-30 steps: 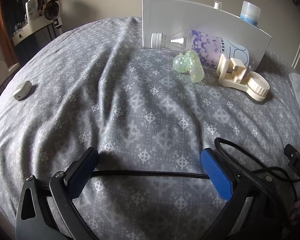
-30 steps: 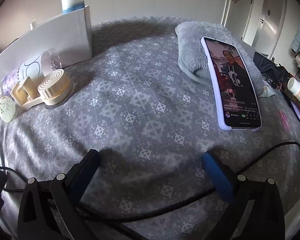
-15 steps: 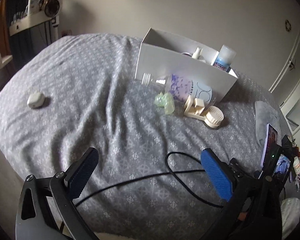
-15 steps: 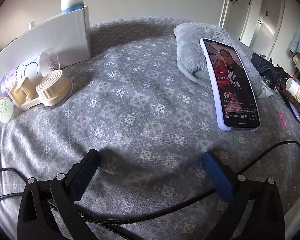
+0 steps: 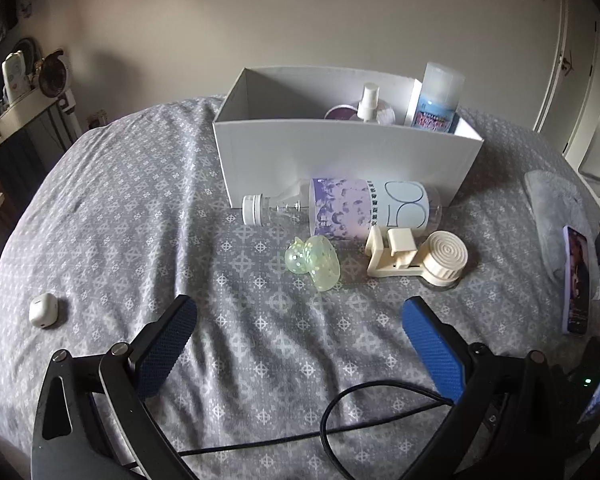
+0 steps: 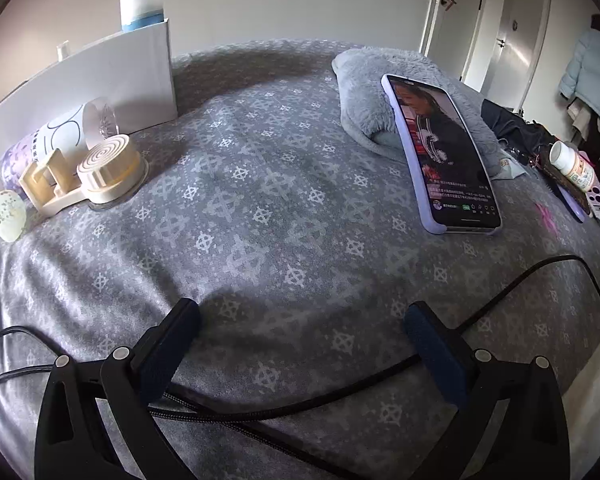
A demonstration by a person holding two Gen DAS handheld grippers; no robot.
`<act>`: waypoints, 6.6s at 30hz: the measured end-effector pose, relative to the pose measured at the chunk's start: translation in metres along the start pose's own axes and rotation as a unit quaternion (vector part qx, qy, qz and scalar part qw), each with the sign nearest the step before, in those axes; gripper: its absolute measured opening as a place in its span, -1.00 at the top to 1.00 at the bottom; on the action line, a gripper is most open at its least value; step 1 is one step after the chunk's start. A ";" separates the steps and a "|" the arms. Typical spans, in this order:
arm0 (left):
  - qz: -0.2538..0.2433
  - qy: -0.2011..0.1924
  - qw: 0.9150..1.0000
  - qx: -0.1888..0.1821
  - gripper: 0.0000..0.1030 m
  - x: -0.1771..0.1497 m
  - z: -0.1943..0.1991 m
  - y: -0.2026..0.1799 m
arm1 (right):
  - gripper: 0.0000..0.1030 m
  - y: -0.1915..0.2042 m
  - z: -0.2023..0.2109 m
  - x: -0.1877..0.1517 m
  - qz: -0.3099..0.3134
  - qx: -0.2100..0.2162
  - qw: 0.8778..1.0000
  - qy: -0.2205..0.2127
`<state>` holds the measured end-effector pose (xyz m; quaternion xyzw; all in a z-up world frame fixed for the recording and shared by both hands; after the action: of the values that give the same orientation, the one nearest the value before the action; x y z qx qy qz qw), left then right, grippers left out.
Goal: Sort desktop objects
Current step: 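Grasp the pale green translucent toy with the left gripper, then lower the green toy into the white box and open the left gripper, then move the left gripper from the box to the cream clip, then grasp the cream clip with ribbed disc using the left gripper, then carry the cream clip into the white box and release it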
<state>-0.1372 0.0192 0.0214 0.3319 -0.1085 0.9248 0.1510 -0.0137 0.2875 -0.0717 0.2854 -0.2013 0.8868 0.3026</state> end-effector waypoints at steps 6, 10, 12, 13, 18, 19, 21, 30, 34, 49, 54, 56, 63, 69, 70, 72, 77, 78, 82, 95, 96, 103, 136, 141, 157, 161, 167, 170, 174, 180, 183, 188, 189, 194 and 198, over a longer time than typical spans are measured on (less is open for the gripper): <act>0.025 0.068 0.997 0.022 -0.99 -0.006 -0.064 0.016 | -1.00 0.001 0.000 0.001 -0.007 -0.005 1.000 0.000; 0.033 0.088 0.995 0.019 -0.99 -0.002 -0.092 0.020 | -1.00 0.003 -0.001 0.003 -0.009 -0.010 1.000 0.000; 0.023 0.089 0.996 0.019 -0.99 0.002 -0.101 0.017 | -1.00 0.004 -0.002 0.003 -0.010 -0.013 1.000 0.000; 0.017 0.091 0.996 0.017 -0.99 0.003 -0.106 0.015 | -1.00 0.004 -0.003 0.004 -0.011 -0.014 1.000 0.000; 0.001 0.090 0.996 0.019 -0.86 0.002 -0.115 0.006 | -1.00 0.007 -0.003 0.004 -0.011 -0.021 1.000 -0.001; 0.000 0.086 0.996 0.018 -0.70 0.002 -0.113 0.005 | -1.00 0.007 -0.003 0.004 -0.011 -0.021 1.000 -0.001; -0.001 0.080 0.997 0.018 -0.13 0.003 -0.105 0.004 | -1.00 0.008 -0.003 0.004 -0.011 -0.021 1.000 -0.001; -0.004 0.030 0.999 -0.028 0.06 0.001 -0.032 0.001 | -1.00 0.010 -0.002 0.004 -0.013 -0.020 1.000 -0.001; -0.002 -0.017 0.999 -0.044 0.06 0.029 0.010 0.009 | -1.00 0.010 -0.003 0.005 -0.013 -0.019 1.000 -0.001; 0.036 -0.133 0.989 -0.046 0.06 0.186 0.023 0.008 | -1.00 0.010 -0.003 0.004 -0.013 -0.019 1.000 -0.001; 0.048 -0.121 0.991 -0.040 0.06 0.204 -0.012 0.001 | -1.00 0.009 -0.003 0.004 -0.014 -0.020 1.000 0.000; 0.045 -0.114 0.992 -0.038 0.06 0.208 -0.025 -0.004 | -1.00 0.009 -0.003 0.005 -0.014 -0.021 1.000 0.000; 0.037 -0.086 0.995 -0.023 -0.14 0.202 -0.055 -0.011 | -1.00 0.010 -0.004 0.005 -0.017 -0.025 1.000 0.003; 0.050 -0.096 0.994 -0.009 -0.80 0.189 -0.039 -0.004 | -1.00 0.009 -0.004 0.005 -0.017 -0.025 1.000 0.003; 0.051 -0.095 0.994 -0.009 -0.81 0.185 -0.035 -0.002 | -1.00 0.009 -0.004 0.005 -0.017 -0.025 1.000 0.003; 0.051 -0.097 0.994 -0.008 -0.81 0.177 -0.023 0.003 | -1.00 0.009 -0.004 0.005 -0.017 -0.025 1.000 0.003; 0.025 -0.086 0.996 -0.012 -0.98 0.135 -0.003 0.004 | -1.00 0.010 -0.003 0.004 -0.017 -0.025 1.000 0.002; 0.015 -0.074 0.997 -0.010 -0.98 0.123 -0.004 0.003 | -1.00 0.009 -0.003 0.004 -0.017 -0.025 1.000 0.003; 0.002 -0.024 1.000 -0.013 -0.98 0.065 -0.014 -0.002 | -1.00 0.010 -0.003 0.005 -0.019 -0.023 1.000 0.002; 0.009 0.013 1.000 0.024 -0.99 -0.063 -0.062 -0.015 | -1.00 0.008 -0.003 0.005 -0.022 -0.019 1.000 -0.001; 0.008 0.010 1.000 0.025 -0.99 -0.063 -0.062 -0.015 | -1.00 0.008 -0.003 0.005 -0.022 -0.019 1.000 -0.001; 0.011 0.008 1.000 0.025 -0.99 -0.062 -0.064 -0.017 | -1.00 0.009 -0.003 0.004 -0.020 -0.022 1.000 -0.001; -0.017 0.009 1.000 0.014 -0.99 0.019 -0.054 -0.051 | -1.00 0.006 -0.001 0.003 -0.018 -0.023 1.000 0.000; -0.023 0.026 0.999 0.012 -0.91 0.027 -0.089 -0.065 | -1.00 0.006 -0.002 0.004 -0.017 -0.023 1.000 0.000; -0.084 -0.029 0.996 0.009 0.32 0.028 -0.045 -0.076 | -1.00 0.011 -0.003 0.005 -0.014 -0.031 0.999 0.002; -0.108 -0.048 0.993 0.014 0.32 0.040 -0.017 -0.072 | -1.00 0.010 -0.003 0.005 -0.015 -0.028 0.999 0.001; -0.094 -0.094 0.991 0.015 0.32 0.070 0.023 -0.052 | -1.00 0.010 -0.002 0.004 -0.019 -0.022 1.000 0.000; -0.058 -0.120 0.991 0.014 0.32 0.098 0.039 -0.034 | -1.00 0.009 -0.002 0.004 -0.020 -0.020 1.000 -0.001; -0.018 -0.144 0.989 0.027 0.32 0.142 0.045 -0.009 | -1.00 0.009 -0.002 0.004 -0.020 -0.019 1.000 0.000; 0.004 -0.134 0.989 0.060 0.32 0.184 0.005 0.011 | -1.00 0.010 -0.001 0.003 -0.021 -0.018 1.000 -0.001; 0.020 -0.115 0.991 0.066 0.32 0.190 -0.026 0.015 | -1.00 0.009 -0.001 0.003 -0.020 -0.019 1.000 -0.001; 0.037 -0.084 0.993 0.073 0.27 0.180 -0.061 0.012 | -1.00 0.010 -0.001 0.003 -0.018 -0.021 1.000 -0.001; 0.040 -0.080 0.993 0.072 0.14 0.177 -0.064 0.012 | -1.00 0.010 -0.001 0.003 -0.017 -0.022 1.000 -0.001; 0.015 -0.098 0.990 0.102 -0.67 0.164 -0.044 0.012 | -1.00 0.010 -0.001 0.002 -0.016 -0.024 1.000 0.000; 0.000 -0.104 0.990 0.098 -0.88 0.142 -0.020 0.015 | -1.00 0.011 -0.001 0.003 -0.016 -0.024 1.000 0.000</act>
<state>-0.2587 0.0405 0.0963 0.4399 -0.0321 0.8913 0.1053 -0.0225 0.2813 -0.0727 0.2813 -0.2182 0.8767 0.3235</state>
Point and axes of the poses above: each gripper's, at about its wrist camera, not at the fingertips, and z roughly against the way its jaws point, y to its left, x to its top, the point moved 9 cm from there along -z, roughly the way its jaws point, and after that the axes turned 7 degrees about -x, right-handed, at the moved point
